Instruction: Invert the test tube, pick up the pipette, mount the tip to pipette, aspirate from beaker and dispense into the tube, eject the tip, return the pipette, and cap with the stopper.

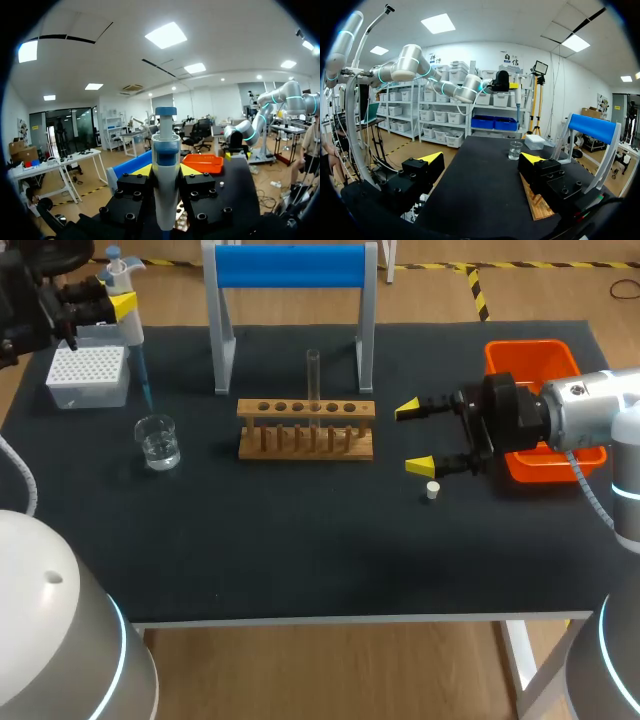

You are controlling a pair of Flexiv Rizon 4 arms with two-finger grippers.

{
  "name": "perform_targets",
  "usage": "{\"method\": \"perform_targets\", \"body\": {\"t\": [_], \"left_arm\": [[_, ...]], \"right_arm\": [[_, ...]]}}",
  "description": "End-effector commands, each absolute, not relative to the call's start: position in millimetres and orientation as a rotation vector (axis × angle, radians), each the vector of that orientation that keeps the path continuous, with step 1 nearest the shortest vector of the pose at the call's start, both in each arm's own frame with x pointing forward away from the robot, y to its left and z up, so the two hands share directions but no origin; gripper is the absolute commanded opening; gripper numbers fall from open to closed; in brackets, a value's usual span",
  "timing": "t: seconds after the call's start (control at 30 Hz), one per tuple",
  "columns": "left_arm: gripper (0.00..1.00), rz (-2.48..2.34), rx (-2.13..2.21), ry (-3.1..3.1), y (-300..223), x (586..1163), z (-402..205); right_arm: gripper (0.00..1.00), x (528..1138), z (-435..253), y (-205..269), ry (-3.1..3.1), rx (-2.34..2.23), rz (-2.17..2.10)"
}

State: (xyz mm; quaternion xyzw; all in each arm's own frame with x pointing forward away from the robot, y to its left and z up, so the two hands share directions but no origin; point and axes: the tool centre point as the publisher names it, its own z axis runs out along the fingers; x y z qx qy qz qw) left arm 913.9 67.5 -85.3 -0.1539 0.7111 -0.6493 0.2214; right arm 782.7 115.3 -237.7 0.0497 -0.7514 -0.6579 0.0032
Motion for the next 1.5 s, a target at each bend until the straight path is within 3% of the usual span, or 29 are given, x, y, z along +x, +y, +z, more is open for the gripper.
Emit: {"method": "perform_targets", "body": {"t": [0.03,0.83,1.5], "left_arm": [[0.00,-1.792,-0.429,1.961,66.8,912.1,-85.0],[0.00,-1.792,-0.429,1.961,66.8,912.1,-85.0],[0.00,-1.792,-0.429,1.961,66.8,912.1,-85.0]], "right_arm": [[1.00,781.6,-236.7,114.2,-2.359,0.155,-2.059],[1.00,781.6,-236.7,114.2,-2.359,0.155,-2.059],[1.00,787.6,-268.0,252.1,-2.602,-0.024,-1.835]]}}
